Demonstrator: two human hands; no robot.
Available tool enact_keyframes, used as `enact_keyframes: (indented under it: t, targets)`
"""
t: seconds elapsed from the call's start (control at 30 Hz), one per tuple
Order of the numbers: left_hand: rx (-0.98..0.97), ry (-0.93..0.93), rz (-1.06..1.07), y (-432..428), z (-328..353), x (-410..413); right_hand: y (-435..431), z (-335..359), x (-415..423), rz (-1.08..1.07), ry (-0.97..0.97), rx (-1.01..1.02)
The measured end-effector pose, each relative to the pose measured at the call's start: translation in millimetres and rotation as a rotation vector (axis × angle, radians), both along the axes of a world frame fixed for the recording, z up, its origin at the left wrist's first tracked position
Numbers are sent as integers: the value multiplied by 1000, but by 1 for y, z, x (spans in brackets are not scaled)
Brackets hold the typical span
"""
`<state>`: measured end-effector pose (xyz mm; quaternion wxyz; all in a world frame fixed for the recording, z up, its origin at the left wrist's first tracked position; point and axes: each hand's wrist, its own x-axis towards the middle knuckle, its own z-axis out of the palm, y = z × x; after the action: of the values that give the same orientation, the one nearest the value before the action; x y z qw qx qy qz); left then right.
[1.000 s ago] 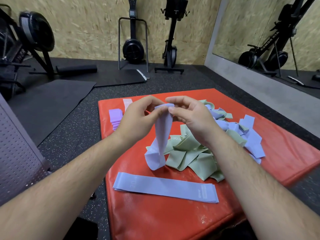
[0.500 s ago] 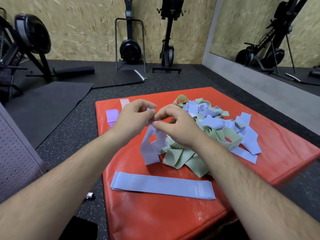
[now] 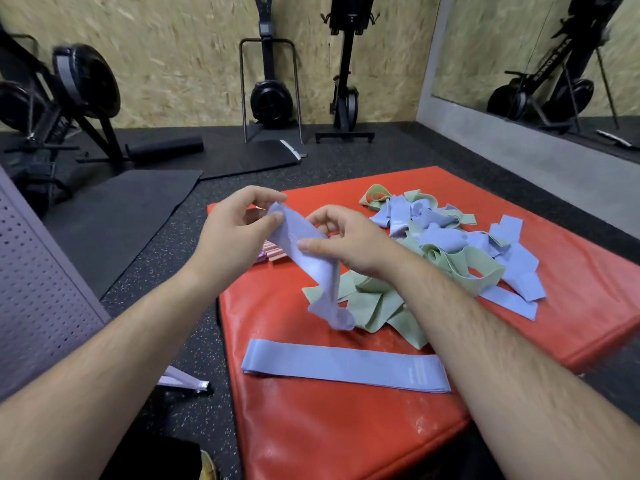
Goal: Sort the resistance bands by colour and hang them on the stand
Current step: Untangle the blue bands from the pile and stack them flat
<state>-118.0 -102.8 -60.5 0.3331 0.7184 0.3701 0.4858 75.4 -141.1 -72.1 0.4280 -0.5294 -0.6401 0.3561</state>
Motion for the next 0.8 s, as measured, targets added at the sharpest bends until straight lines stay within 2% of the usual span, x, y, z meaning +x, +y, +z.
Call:
enact_keyframes:
  t: [0.17, 0.3, 0.57, 0.67, 0.8]
  targets:
    - [-18, -85, 41, 8, 2, -13, -13, -2, 19, 32, -122, -144]
    - [-35, -128, 95, 16, 1, -18, -24, -3, 39, 24, -146, -229]
    - [-85, -113, 126, 14, -8, -23, -56, 0, 75, 38, -192, -382]
    - [-102, -111, 110, 10, -13, -22, -65, -2, 82, 30, -176, -373]
    - [-185, -150, 93, 11, -18, -22, -71, -4, 90, -82, -84, -265]
